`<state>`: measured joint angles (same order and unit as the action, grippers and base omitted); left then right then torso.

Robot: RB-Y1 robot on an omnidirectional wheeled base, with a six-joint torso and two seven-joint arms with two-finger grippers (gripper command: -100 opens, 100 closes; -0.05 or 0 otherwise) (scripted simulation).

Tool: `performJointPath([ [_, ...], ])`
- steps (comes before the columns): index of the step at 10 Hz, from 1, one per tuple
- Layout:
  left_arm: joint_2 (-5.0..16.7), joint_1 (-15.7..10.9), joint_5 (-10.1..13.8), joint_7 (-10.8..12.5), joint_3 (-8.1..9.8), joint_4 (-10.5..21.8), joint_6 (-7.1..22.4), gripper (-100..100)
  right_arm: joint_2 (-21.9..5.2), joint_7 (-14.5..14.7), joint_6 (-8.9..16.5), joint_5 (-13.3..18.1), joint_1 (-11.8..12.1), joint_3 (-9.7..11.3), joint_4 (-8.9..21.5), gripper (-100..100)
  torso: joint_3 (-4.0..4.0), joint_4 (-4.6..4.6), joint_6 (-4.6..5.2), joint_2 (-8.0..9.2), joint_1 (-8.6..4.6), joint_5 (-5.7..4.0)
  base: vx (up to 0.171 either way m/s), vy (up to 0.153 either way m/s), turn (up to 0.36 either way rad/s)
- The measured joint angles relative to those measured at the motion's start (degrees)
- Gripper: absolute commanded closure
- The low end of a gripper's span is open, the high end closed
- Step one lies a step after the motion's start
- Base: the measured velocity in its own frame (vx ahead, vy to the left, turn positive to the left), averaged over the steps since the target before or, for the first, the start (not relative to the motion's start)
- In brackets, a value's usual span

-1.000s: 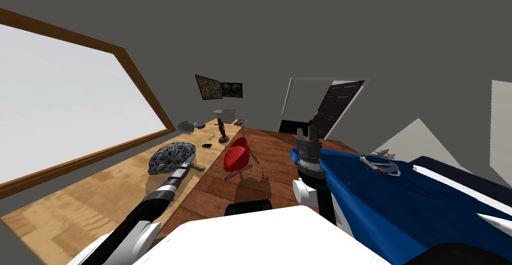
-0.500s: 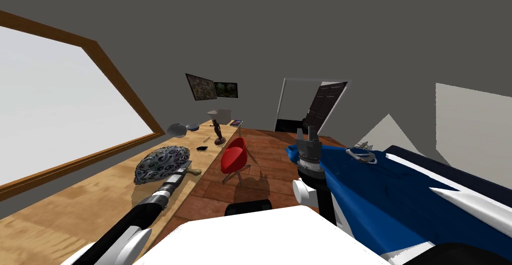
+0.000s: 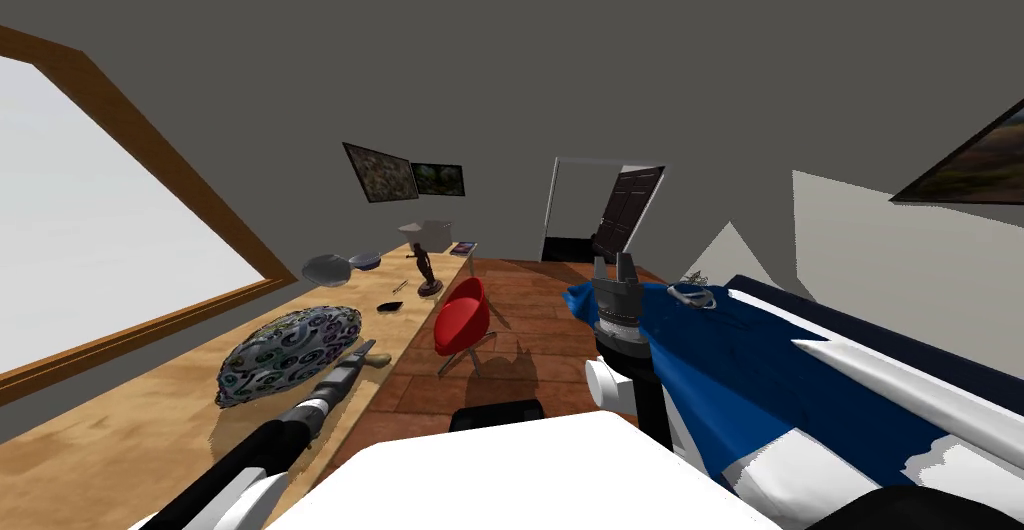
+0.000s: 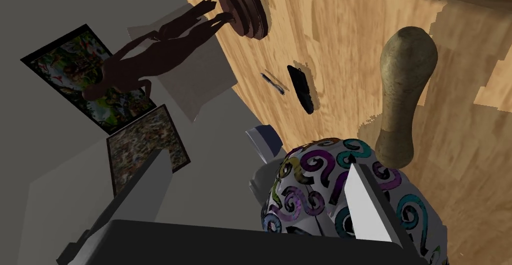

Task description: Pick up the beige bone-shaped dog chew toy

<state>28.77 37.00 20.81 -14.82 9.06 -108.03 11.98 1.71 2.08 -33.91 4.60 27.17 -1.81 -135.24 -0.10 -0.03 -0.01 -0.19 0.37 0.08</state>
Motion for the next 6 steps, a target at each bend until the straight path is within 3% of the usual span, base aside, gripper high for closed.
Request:
performJointPath([
  [3, 2.35, -0.36, 4.2, 0.7, 0.37, 2.74, 4.73, -100, 0.0, 0.0, 0.0, 0.0, 0.0, 0.0, 0.0, 0, -0.06, -0.02, 0.01, -0.1, 0.06, 0.02, 0.06, 0.078, -0.216],
  [6, 3.14, -1.02, 7.57, 0.95, 0.07, 6.14, 9.38, -100, 0.0, 0.0, 0.0, 0.0, 0.01, 0.0, 0.0, 0, -0.05, -0.02, -0.02, -0.09, -0.01, 0.01, 0.052, 0.078, -0.132],
])
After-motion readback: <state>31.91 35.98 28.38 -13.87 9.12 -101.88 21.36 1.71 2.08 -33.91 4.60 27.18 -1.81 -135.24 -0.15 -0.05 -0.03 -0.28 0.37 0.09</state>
